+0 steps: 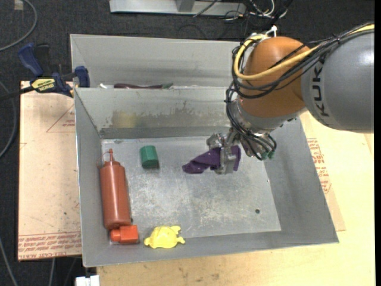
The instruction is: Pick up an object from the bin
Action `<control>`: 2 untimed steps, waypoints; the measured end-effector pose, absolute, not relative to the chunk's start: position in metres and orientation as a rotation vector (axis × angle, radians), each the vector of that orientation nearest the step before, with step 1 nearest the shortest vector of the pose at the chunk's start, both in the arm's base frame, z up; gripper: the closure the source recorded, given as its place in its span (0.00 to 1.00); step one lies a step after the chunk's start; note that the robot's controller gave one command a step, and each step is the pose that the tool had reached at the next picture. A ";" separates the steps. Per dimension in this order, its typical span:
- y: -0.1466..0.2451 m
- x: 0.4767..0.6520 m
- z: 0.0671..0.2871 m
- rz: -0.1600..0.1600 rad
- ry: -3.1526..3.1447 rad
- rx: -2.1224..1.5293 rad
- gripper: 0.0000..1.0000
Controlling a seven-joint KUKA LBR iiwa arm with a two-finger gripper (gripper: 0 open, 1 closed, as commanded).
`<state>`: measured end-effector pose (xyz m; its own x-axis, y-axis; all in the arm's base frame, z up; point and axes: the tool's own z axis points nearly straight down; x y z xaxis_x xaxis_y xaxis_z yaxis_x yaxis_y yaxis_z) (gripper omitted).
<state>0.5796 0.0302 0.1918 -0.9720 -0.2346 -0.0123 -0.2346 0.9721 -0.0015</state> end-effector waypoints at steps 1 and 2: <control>0.030 0.580 0.192 0.000 3.107 -0.370 1.00; 0.019 0.573 0.241 0.003 3.121 -0.291 1.00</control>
Offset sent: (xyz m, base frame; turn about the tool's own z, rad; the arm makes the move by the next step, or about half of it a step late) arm -0.0105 -0.0236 0.1028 0.1058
